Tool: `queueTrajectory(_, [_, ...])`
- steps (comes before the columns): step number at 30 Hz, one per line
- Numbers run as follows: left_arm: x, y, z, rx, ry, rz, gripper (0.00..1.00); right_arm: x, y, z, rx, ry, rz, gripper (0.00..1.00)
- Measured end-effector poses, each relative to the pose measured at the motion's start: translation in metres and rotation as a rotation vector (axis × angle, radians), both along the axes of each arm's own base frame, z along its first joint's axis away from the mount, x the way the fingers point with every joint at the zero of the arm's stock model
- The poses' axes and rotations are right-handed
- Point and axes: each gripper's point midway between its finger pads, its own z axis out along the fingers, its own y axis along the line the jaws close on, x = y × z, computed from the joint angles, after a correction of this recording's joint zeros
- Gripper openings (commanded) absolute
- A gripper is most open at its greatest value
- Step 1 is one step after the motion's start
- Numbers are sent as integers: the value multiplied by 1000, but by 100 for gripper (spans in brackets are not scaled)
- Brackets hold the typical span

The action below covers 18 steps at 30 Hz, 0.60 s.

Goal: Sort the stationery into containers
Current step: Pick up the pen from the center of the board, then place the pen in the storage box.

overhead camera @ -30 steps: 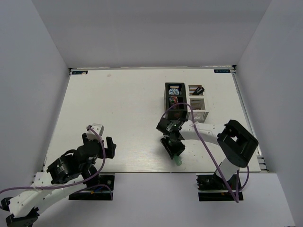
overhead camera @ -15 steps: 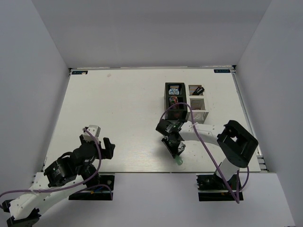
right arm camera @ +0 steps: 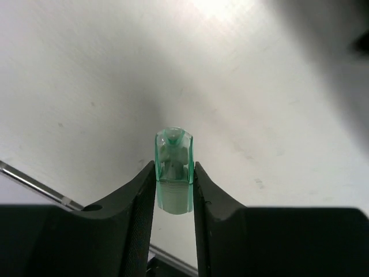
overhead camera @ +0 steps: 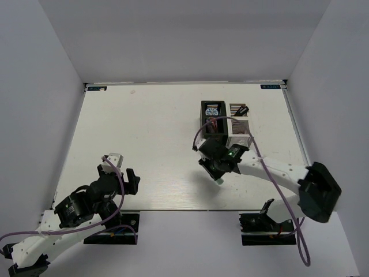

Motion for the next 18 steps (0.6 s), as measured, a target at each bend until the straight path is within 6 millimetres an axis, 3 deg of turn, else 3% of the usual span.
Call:
queueTrajectory(5, [0, 0, -1, 3, 2, 0, 92, 50, 15, 86, 128, -306, 15, 0])
queueTrajectory(9, [0, 0, -2, 9, 6, 0, 92, 93, 4, 146, 148, -551, -50, 0])
queueTrajectory(13, [0, -1, -3, 17, 13, -2, 92, 129, -28, 173, 97, -703, -174, 0])
queueTrajectory(18, [0, -1, -4, 18, 14, -3, 92, 161, -69, 186, 61, -774, -329, 0])
